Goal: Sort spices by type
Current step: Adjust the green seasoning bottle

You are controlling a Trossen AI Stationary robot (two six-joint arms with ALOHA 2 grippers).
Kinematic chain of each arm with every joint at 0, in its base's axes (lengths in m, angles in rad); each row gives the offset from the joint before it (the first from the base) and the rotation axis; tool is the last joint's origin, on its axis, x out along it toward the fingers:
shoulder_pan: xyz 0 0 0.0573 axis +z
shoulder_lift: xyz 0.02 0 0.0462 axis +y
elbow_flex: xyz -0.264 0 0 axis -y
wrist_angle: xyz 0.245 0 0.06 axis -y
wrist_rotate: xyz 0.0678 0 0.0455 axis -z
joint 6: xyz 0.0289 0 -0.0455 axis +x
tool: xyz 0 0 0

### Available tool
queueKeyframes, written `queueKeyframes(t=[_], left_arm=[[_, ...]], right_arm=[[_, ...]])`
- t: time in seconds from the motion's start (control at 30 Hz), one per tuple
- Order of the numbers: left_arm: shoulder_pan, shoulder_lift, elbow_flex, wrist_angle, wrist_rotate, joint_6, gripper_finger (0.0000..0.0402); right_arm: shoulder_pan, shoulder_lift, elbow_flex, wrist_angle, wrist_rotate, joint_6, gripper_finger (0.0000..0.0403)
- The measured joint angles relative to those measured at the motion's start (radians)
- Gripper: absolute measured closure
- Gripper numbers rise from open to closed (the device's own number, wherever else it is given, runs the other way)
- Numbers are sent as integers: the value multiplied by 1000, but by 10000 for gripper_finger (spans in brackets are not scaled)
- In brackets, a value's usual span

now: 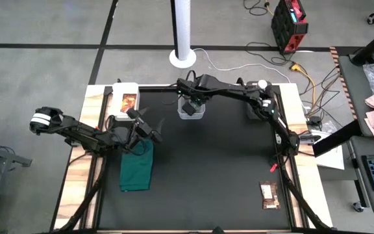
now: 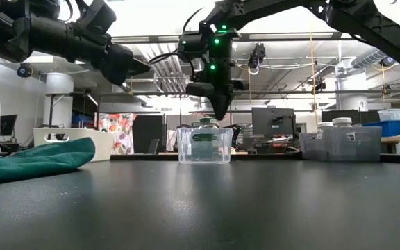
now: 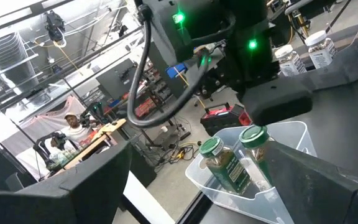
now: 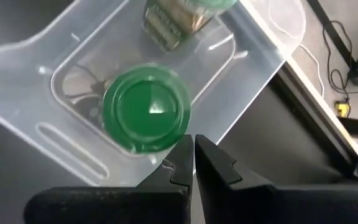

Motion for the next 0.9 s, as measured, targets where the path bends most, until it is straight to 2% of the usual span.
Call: queueKeyframes(t=[0.37, 0.9], left_arm=[[0, 0, 0, 0, 0, 0, 51], [0, 0, 0, 0, 0, 0, 51]], right_arm=[[51, -4, 0, -13, -28, -4, 394], [52, 2, 0, 84, -22, -49, 394]])
